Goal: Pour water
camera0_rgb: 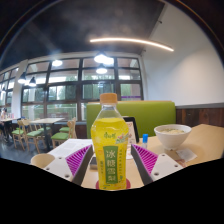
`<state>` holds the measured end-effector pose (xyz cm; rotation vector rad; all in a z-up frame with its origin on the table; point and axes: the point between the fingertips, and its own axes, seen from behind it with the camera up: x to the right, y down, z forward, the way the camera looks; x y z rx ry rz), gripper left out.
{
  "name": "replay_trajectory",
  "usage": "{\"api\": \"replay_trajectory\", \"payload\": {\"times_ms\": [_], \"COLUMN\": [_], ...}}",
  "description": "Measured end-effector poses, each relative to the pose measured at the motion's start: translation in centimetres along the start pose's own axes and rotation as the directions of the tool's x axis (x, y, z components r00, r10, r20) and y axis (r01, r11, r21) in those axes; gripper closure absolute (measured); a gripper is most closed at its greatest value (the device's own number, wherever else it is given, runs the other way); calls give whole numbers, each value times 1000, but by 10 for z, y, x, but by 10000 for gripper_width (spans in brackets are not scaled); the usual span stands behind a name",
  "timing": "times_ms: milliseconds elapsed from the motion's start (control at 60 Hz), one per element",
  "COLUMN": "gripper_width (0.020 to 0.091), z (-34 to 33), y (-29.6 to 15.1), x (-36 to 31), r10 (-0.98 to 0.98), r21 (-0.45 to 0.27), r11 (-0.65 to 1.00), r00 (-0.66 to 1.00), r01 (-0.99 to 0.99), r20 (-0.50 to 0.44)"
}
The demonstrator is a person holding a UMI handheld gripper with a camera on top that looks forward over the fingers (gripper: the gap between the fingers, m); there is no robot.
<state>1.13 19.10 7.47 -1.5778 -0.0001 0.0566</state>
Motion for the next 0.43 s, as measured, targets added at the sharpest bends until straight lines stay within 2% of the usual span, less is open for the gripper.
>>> {"api": "replay_trajectory", "payload": {"times_ms": [433], "gripper_width": [269], "z": [0], "y": [-20], "x": [17], "r10": [-3], "r21": [-6], "r11": [1000], "r00": [1000], "r01": [3], "r20": [-21]}}
